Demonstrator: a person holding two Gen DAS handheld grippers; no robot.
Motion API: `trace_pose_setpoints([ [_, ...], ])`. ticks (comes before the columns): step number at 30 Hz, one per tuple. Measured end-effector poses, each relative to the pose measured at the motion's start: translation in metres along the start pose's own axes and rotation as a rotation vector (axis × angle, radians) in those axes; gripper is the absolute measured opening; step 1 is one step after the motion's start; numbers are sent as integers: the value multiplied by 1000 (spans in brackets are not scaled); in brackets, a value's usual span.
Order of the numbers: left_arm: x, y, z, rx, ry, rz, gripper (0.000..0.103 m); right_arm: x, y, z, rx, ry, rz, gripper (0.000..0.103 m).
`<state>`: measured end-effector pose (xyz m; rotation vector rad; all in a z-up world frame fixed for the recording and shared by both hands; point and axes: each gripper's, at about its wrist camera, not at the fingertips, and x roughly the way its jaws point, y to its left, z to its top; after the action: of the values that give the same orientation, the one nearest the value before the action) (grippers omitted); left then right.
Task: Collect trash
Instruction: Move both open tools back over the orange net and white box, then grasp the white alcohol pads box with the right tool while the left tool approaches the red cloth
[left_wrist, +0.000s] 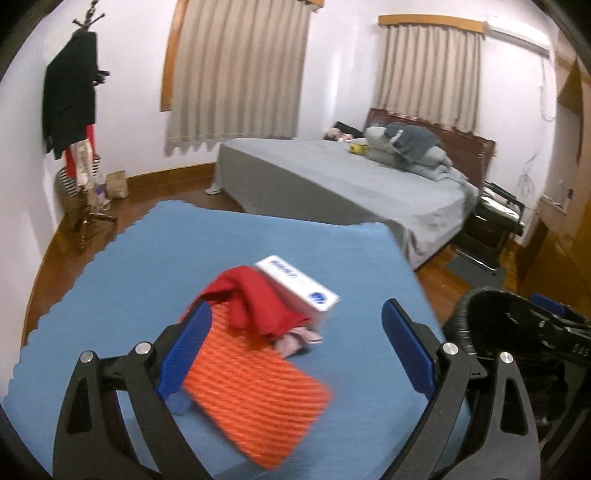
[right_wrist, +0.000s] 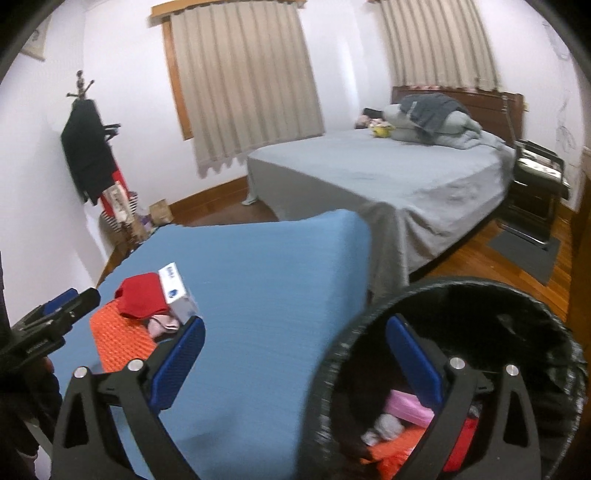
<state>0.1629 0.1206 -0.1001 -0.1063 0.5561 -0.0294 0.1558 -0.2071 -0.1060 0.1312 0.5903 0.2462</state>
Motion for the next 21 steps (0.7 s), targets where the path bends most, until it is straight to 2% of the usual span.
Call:
trace_pose_setpoints([
  [11,25,50,1,-40,-7,88,90,60,43,3,-45,33,75,97],
  [15,34,58,3,-44,-5,96,86,89,57,1,-56,57,100,96],
  [21,43,71,6,-54,-13,107,83,122,82,2,-86,96,160,88],
])
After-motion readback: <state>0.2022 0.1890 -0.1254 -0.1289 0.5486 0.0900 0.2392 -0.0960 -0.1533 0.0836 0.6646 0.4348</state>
